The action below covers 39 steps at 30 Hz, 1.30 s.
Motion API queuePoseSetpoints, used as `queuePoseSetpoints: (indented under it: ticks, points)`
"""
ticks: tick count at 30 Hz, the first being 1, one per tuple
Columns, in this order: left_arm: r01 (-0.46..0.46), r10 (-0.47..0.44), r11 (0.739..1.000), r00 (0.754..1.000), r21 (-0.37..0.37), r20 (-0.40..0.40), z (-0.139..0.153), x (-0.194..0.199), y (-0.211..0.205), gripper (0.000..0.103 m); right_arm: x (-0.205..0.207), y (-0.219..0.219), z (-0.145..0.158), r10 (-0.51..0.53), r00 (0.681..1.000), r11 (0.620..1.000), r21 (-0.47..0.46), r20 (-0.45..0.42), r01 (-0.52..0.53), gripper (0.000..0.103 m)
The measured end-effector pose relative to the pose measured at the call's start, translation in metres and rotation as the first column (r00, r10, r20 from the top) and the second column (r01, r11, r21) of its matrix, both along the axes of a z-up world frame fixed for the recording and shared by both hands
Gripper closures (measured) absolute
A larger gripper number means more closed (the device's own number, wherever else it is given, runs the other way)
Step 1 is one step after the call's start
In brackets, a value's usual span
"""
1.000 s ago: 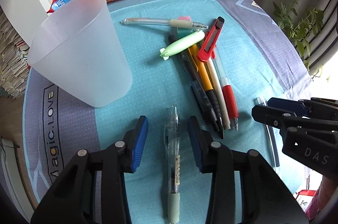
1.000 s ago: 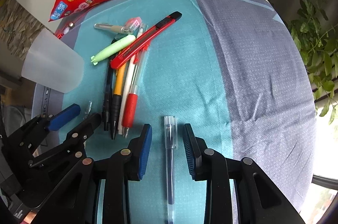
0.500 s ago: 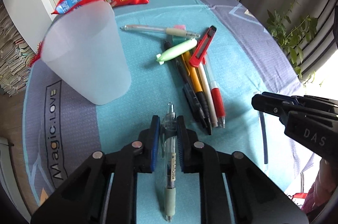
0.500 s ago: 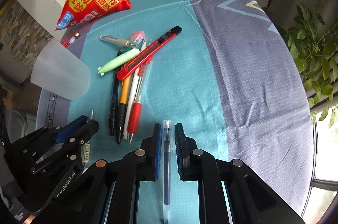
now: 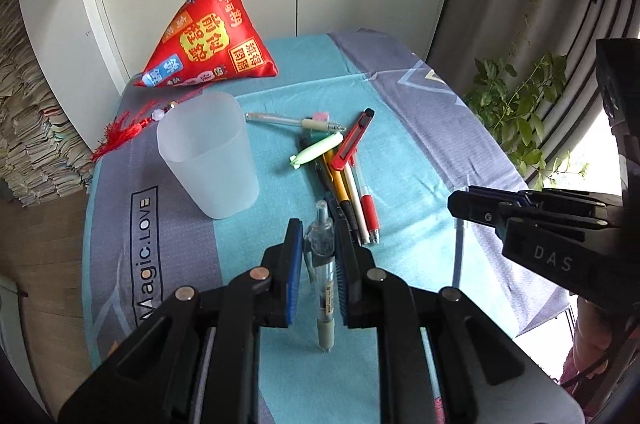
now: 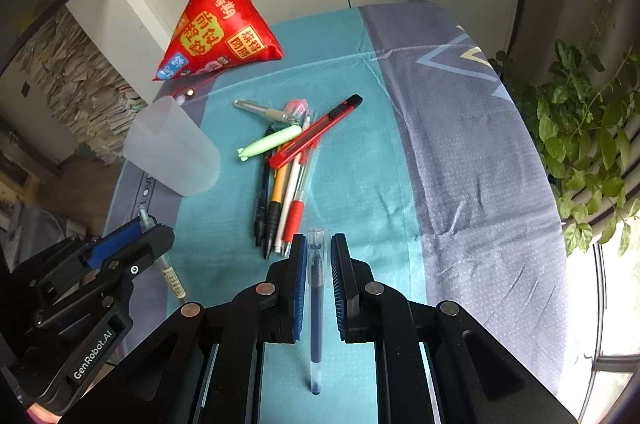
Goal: Organize stationery
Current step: 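Lift the green-grip pen with the left tool over the frosted cup while the right tool holds the blue pen, then lower the green-grip pen into the frosted cup and open the left tool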
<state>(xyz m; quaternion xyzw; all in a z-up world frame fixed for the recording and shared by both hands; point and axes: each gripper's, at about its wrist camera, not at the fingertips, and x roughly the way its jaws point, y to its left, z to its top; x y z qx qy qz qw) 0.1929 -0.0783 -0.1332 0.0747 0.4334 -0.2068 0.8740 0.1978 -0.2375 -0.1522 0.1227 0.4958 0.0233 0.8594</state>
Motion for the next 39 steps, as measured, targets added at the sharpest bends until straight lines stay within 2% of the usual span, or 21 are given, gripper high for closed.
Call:
queuePoseSetpoints:
  ticks: [12, 23, 27, 32, 39]
  points:
    - [-0.032, 0.035, 0.999, 0.992, -0.026, 0.120, 0.044, -0.017, 0.013, 0.090, -0.026, 0.004, 0.032, 0.001, 0.995, 1.000, -0.006, 0.105, 0.000, 0.090]
    - [-0.064, 0.077, 0.996, 0.973, -0.066, 0.219, 0.088, 0.006, 0.031, 0.090, -0.024, 0.010, 0.050, -0.012, 0.987, 0.999, -0.037, 0.162, 0.018, 0.090]
    - [-0.080, 0.096, 0.994, 0.958, -0.069, 0.270, 0.103, 0.021, 0.037, 0.090, -0.019, 0.015, 0.057, -0.010, 0.983, 0.999, -0.045, 0.183, 0.019, 0.090]
    - [-0.115, 0.131, 0.991, 0.952, -0.073, 0.276, 0.106, 0.045, 0.047, 0.090, -0.011, 0.021, 0.061, -0.012, 0.982, 0.998, -0.053, 0.190, 0.022, 0.090]
    - [-0.148, 0.157, 0.987, 0.966, -0.058, 0.204, 0.081, 0.075, 0.056, 0.090, 0.001, 0.032, 0.074, 0.007, 0.976, 0.998, -0.065, 0.216, 0.007, 0.090]
